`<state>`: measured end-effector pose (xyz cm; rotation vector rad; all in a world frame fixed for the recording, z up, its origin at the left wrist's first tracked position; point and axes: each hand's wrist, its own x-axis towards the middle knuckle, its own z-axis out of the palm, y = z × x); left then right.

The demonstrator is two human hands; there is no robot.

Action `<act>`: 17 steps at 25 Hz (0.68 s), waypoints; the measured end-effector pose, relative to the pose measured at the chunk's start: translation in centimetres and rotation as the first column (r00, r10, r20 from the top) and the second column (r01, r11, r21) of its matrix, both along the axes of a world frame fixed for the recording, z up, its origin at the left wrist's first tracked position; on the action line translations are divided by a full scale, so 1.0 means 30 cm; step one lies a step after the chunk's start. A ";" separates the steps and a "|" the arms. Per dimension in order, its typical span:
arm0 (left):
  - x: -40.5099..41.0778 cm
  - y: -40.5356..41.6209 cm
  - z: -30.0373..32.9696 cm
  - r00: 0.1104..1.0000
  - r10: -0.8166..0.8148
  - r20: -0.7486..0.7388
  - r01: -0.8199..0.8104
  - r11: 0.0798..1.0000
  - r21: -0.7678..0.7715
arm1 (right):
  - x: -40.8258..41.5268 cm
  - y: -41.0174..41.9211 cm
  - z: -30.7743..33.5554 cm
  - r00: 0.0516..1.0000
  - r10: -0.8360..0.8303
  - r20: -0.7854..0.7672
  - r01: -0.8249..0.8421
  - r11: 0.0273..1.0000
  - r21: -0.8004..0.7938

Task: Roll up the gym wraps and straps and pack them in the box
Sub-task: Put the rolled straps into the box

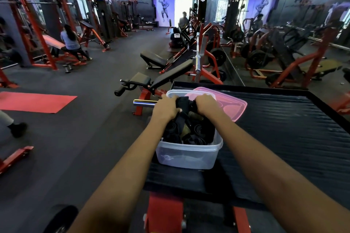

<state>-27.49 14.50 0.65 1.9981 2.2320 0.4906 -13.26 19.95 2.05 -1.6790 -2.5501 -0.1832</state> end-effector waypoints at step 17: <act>-0.011 -0.149 0.058 0.917 0.177 0.359 -0.109 0.973 -0.202 | 0.226 -0.111 -0.032 0.590 0.099 -0.801 -0.061 0.995 0.078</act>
